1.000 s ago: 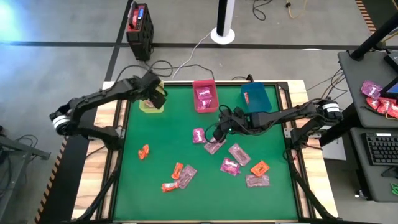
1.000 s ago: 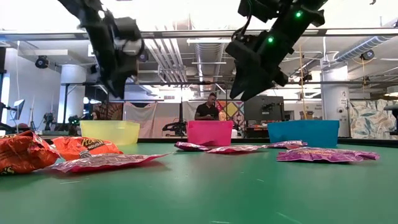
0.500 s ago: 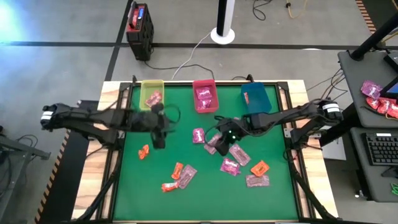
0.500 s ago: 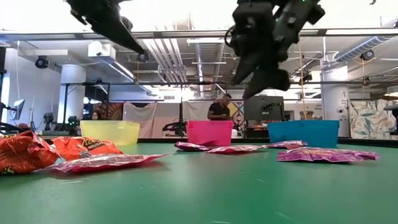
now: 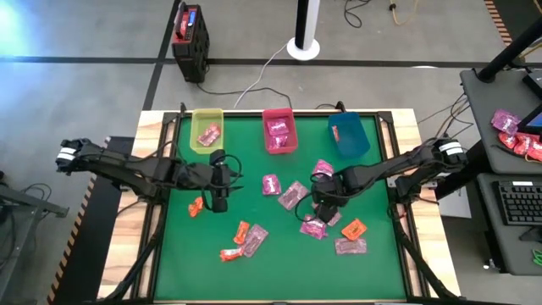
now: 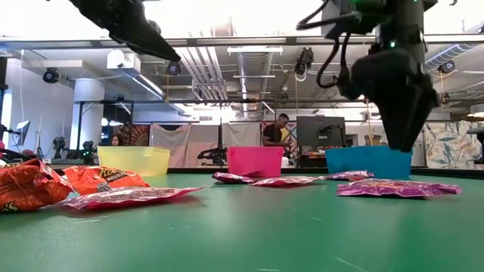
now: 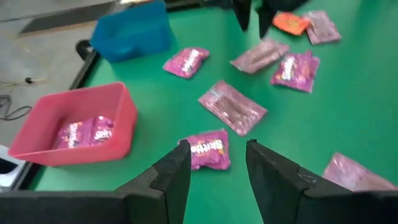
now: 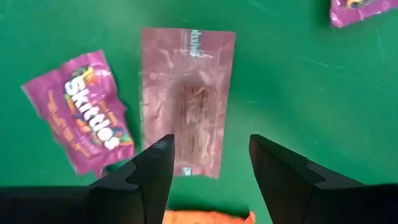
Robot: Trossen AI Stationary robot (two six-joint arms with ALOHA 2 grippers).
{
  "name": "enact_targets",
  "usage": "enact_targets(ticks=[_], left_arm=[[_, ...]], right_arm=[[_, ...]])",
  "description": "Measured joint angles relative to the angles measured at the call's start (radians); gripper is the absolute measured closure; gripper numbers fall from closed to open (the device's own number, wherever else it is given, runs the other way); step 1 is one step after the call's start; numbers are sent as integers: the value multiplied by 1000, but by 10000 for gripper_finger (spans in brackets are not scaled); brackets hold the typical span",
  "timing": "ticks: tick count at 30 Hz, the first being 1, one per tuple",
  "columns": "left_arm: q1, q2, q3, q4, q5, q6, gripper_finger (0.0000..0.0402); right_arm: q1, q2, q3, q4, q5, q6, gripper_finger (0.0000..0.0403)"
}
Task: Sort candy by brand, put in halloween buckets
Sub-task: Put the pink candy into the yellow bin
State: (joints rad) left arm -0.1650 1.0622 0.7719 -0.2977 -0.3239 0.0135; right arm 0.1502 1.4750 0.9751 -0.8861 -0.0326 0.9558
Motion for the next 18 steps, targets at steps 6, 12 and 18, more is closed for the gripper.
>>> enact_targets(ticks=[6, 12, 18], left_arm=[[0, 0, 0, 42, -3, 3, 265], [0, 0, 0, 56, -7, 3, 265], [1, 4, 0, 69, -7, 3, 265]], right_arm=[[-13, 9, -71, 241, 59, -5, 202], [-18, 62, -76, 270, 96, -23, 202], [-19, 153, -73, 289, 115, -42, 202]])
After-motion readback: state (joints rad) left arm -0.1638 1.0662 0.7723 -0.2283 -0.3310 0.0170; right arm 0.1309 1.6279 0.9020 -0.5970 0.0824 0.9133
